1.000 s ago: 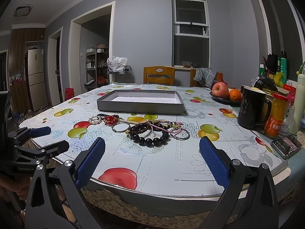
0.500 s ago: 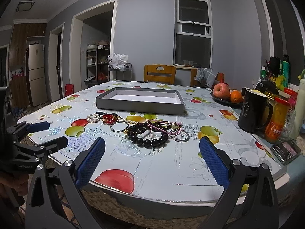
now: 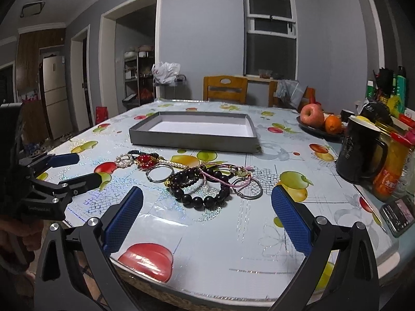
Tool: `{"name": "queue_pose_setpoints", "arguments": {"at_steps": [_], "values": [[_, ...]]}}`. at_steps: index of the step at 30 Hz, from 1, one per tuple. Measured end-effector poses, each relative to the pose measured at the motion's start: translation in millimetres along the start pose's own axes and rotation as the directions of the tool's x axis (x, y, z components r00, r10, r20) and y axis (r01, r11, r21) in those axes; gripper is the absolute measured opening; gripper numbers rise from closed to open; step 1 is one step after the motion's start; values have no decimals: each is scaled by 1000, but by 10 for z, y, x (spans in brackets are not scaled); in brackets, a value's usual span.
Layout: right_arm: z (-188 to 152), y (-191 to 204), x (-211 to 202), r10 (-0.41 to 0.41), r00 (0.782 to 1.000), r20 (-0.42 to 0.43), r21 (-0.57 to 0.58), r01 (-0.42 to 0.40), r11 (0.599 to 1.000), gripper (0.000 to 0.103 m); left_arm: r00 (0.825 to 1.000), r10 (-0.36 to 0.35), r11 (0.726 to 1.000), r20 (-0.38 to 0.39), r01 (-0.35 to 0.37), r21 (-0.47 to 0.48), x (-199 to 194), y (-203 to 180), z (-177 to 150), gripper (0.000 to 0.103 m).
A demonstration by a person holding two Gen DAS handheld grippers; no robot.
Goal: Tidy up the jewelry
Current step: 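Reach the left tool to the red-and-gold beaded ornament and close on it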
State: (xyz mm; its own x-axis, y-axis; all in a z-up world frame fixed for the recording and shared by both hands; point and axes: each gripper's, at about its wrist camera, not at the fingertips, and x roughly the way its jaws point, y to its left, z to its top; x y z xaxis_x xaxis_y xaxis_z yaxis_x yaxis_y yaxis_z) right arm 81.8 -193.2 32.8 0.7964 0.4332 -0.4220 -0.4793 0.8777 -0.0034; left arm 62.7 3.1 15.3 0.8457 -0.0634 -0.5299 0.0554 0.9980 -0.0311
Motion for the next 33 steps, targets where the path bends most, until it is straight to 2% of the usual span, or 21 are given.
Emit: {"name": "queue_pose_setpoints", "arguments": {"at_steps": [2,4,6,12,14,16,17,25,30,32,33], "values": [[32,-27,62,0,1000,-22,-9,0,1000,97,999,-23,1000,-30,24,15,82,-21,60,92],[66,-67,141,-8,999,-53,-13,8,1000,95,996,-59,998,-73,60,20,183,-23,127,82],[106,-123,219,-10,997,-81,0,10,1000,92,991,-82,997,-108,83,6,273,12,198,81],[218,-328,406,-11,991,-135,42,17,999,91,984,-66,997,-166,72,27,456,187,386,80],[257,-374,475,-7,988,-152,44,14,999,91,981,-67,997,-180,74,29,506,260,431,75],[286,-398,523,-1,986,-164,45,8,999,90,977,-59,997,-203,68,37,586,323,475,57],[303,-411,558,3,985,-171,44,5,999,89,974,-61,997,-217,70,36,633,357,495,54],[384,-428,728,27,982,-186,36,-21,999,89,946,-121,983,-302,157,99,871,254,587,53],[387,-439,788,41,980,-193,43,-33,999,89,932,-111,978,-346,164,127,1089,179,586,50],[386,-444,797,41,980,-196,44,-33,999,89,930,-102,977,-354,160,139,1142,167,583,43],[385,-448,798,40,979,-199,43,-32,999,89,929,-102,977,-355,161,140,1162,168,584,36]]}}
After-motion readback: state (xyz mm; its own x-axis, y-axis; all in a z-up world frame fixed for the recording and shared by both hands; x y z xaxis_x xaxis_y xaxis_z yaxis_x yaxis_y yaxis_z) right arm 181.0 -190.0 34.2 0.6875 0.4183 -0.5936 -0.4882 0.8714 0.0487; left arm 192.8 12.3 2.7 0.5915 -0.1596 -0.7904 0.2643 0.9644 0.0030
